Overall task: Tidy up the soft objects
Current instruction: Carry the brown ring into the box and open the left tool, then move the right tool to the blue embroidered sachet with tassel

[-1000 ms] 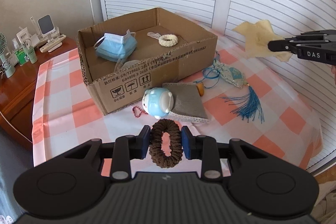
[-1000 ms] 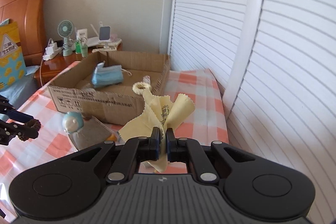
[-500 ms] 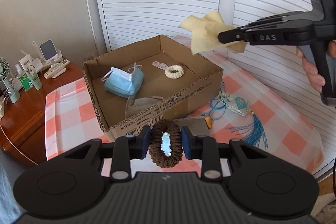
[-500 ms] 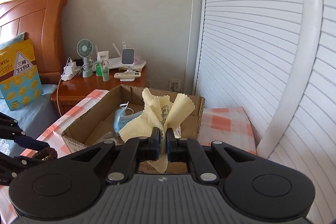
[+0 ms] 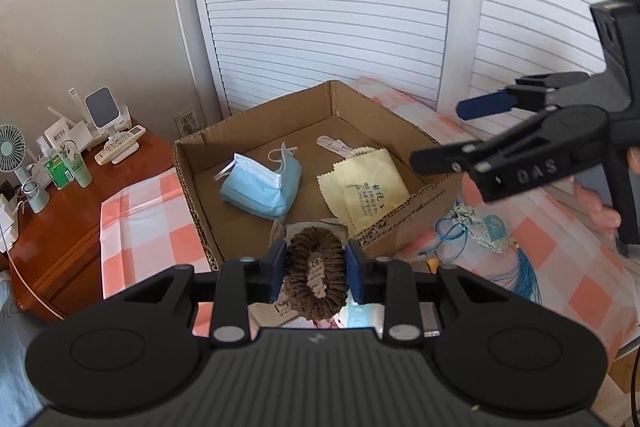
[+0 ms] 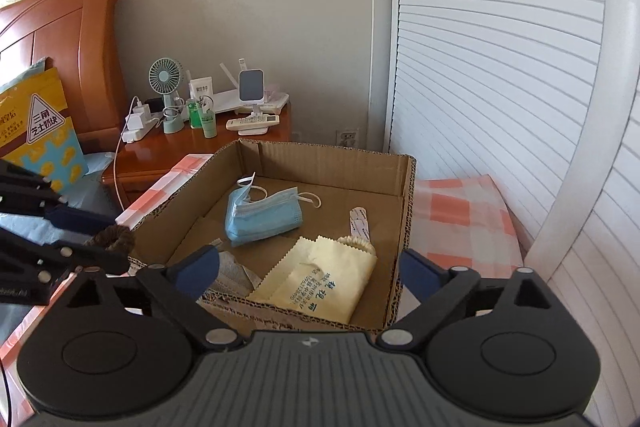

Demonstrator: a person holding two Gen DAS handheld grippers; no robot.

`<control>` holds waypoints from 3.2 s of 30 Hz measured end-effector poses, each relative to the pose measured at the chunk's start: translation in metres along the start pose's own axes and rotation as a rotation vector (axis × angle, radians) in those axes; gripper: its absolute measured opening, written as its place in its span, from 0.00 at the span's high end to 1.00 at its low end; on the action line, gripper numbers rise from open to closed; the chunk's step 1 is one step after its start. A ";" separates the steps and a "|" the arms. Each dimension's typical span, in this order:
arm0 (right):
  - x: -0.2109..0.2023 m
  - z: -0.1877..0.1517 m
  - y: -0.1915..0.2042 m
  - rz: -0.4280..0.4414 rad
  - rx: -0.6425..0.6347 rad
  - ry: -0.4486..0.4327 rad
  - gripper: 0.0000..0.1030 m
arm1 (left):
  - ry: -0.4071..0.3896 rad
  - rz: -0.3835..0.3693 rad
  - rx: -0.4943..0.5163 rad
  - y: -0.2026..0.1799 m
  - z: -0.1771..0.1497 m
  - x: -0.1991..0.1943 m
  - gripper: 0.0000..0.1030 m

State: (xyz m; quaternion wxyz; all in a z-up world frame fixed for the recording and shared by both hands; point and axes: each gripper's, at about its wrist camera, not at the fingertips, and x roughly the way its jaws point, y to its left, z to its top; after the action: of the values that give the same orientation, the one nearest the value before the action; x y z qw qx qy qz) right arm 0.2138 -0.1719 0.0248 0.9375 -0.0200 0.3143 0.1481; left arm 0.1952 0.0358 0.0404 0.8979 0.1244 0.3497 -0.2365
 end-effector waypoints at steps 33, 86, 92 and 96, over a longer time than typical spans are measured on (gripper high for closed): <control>-0.069 -0.087 -0.023 -0.231 0.134 0.056 0.00 | -0.029 0.105 0.013 0.007 0.125 0.107 0.04; -0.021 -0.124 -0.017 -0.244 0.151 0.200 0.00 | 0.023 0.143 -0.260 -0.035 -0.069 0.027 0.01; -0.008 -0.123 -0.025 -0.252 0.153 0.210 0.00 | 0.042 0.171 -0.255 -0.030 -0.063 0.046 0.01; 0.001 -0.125 -0.028 -0.257 0.150 0.225 0.00 | 0.035 0.179 -0.237 -0.031 -0.058 0.054 0.01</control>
State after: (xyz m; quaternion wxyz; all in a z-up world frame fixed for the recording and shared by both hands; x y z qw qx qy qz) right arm 0.1494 -0.2147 -0.0775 0.9064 -0.0063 0.4224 0.0000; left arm 0.1810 0.0134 -0.0402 0.9176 0.0522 0.3782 -0.1104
